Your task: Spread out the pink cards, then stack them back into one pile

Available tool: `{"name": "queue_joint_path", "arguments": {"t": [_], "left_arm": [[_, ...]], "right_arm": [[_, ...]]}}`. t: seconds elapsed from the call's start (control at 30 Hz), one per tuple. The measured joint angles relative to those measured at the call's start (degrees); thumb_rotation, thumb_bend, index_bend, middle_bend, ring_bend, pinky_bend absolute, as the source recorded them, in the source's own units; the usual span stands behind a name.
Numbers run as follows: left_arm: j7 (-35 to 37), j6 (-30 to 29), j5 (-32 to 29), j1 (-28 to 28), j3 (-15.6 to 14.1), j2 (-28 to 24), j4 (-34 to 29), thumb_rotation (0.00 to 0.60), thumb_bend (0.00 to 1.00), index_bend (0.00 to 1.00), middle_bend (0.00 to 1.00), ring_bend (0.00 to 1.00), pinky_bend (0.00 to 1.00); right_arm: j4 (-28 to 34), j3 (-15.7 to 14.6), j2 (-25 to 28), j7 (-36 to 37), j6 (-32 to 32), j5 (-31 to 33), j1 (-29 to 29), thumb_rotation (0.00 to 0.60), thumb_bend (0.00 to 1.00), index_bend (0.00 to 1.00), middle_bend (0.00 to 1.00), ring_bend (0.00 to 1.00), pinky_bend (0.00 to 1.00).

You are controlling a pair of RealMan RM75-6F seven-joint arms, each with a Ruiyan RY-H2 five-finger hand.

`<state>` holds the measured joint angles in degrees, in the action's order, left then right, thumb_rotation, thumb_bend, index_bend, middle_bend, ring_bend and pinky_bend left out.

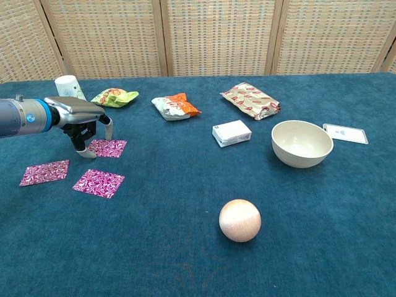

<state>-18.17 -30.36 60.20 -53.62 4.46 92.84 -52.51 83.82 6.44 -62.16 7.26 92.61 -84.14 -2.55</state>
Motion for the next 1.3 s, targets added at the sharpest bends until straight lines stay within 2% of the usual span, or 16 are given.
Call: {"name": "queue_joint_path", "arguments": {"t": [0.7,0.97,1.3], "left_arm": [[1.50,-2.35,1.82,0.79,0.20,-2.68,-3.82,0.520,0.27,0.42,0.81,0.79,0.68],[1.33,-3.42,1.97,1.75,-0.23,-5.40,-7.17,0.522,0.26,0.42,0.81,0.79,0.68],[-0.43,-5.81,-0.65,4.18,-1.15,-9.90,-13.31,0.523,0.26,0.42,0.81,0.79,0.68]], "right_arm": [[-0.24,-0.10,-0.21,0.20,0.10,-0.31,0.04,0.600,0.23,0.35,0.32,0.16,0.14],[-0.35,-0.13,-0.32,0.26,-0.15,-0.42,0.24,0.600,0.23,0.35,0.32,0.16,0.14],[-0.51,-0.06,-0.64,0.32,-0.96,-0.82,1.06,0.600,0.23,0.35,0.32,0.16,0.14]]}}
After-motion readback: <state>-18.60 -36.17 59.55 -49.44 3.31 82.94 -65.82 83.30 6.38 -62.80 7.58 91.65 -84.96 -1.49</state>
